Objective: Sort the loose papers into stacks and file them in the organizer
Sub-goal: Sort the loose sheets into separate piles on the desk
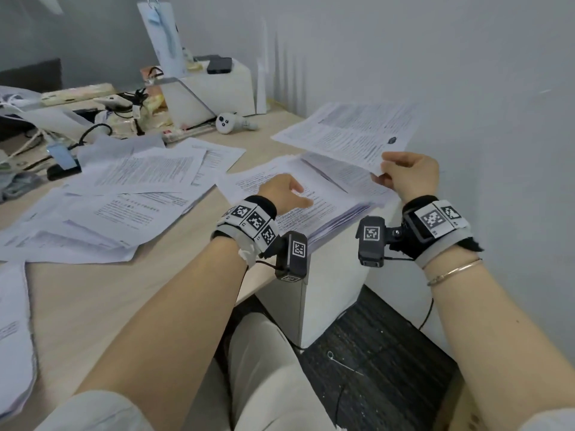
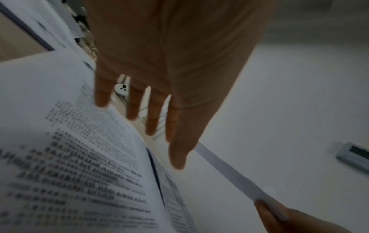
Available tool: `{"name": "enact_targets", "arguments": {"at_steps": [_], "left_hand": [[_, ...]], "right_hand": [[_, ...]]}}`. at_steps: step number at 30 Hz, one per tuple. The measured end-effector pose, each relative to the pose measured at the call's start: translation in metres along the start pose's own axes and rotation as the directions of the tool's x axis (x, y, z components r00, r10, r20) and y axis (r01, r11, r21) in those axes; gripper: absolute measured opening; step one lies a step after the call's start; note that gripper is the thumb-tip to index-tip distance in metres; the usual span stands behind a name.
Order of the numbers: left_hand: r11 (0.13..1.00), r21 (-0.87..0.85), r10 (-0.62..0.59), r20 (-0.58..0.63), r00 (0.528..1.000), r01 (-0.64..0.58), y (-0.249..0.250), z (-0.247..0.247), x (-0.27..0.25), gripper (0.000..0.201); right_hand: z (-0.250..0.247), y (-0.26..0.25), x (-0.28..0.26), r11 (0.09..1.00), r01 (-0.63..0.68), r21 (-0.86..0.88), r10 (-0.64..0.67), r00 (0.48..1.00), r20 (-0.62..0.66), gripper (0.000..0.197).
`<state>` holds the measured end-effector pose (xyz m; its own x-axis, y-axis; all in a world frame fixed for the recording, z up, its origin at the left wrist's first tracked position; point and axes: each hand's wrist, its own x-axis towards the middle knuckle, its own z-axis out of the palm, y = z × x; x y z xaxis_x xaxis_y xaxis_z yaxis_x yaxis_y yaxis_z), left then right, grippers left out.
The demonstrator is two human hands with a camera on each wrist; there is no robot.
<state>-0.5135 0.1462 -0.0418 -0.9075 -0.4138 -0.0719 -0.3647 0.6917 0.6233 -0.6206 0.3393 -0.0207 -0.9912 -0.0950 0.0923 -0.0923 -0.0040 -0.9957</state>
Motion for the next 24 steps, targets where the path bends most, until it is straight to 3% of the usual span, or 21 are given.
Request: {"name": "enact_targets", "arguments": {"at_steps": [4,12,18,21,24], "left_hand": [[0.98,0.192,-0.084,0.191,0.978,0.047,0.001,0.017,0.006,0.063],[0.945,0.319,-0.168,0.301,0.939,0.067,-0.005,0.031,0.009,0.095],[0.91,0.414,-0.145,0.247,0.958,0.031,-0.006,0.037,0.004,0.096],[0.928,0.37,-0.137,0.241,0.961,0.039,-0.007,0.034,0.0,0.091],[0.969,0.241,-0.111,0.242,0.964,0.051,-0.011,0.024,-0.004,0.081]], "right_hand": [[-0.006,-0.001,0.023,0.999,-0.043,0.009,0.043,0.999,-0.015,0.016],[-0.015,0.014,0.039,0.992,-0.108,-0.073,0.106,0.994,-0.035,0.025],[-0.018,0.034,0.037,0.955,-0.163,-0.249,0.162,0.986,-0.023,0.032],[-0.016,0.041,0.035,0.915,-0.156,-0.371,0.154,0.987,-0.038,0.034],[-0.011,0.04,0.028,0.886,-0.082,-0.456,0.059,0.996,-0.066,0.035]]}}
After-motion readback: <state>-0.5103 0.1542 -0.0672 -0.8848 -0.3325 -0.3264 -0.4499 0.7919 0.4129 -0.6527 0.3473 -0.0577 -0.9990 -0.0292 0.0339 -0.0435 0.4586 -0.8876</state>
